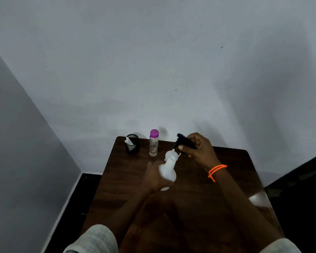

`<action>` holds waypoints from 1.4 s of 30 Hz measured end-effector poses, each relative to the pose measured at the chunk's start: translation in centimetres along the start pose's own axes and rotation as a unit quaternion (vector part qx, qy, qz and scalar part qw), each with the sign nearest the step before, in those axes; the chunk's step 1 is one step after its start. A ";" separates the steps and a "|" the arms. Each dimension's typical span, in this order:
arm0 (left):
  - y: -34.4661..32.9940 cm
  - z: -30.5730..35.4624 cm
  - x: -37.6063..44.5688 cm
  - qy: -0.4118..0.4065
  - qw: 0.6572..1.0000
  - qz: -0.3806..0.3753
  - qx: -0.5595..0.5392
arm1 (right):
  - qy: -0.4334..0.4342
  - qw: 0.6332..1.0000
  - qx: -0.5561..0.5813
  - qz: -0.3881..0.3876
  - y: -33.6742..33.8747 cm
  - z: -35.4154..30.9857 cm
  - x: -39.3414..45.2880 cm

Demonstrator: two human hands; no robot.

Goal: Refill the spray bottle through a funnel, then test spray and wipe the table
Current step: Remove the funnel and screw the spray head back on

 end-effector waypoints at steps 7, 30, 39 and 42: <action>-0.4 1.2 -0.1 -0.028 0.999 0.020 -0.012 | 0.029 0.995 -0.099 0.002 -2.4 0.2 -1.4; -0.2 2.0 -0.6 -0.061 0.996 0.053 -0.023 | 0.045 0.961 -0.272 0.031 -3.8 -1.0 -2.0; 0.0 1.8 -0.3 -0.033 0.997 0.053 -0.044 | 0.048 0.992 -0.096 -0.067 -4.1 -0.1 -2.0; 0.2 1.7 -0.1 -0.021 0.998 0.050 -0.037 | 0.032 0.997 -0.044 -0.052 -4.0 -0.3 -2.2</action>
Point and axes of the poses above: each hand's wrist, its own x-axis towards the middle knuckle, its own y-axis out of the back of the hand, z = x × y, the point moved 1 cm from there along x, towards the middle knuckle, and after that the axes turned 13 degrees about -x, right-handed, at the moved point
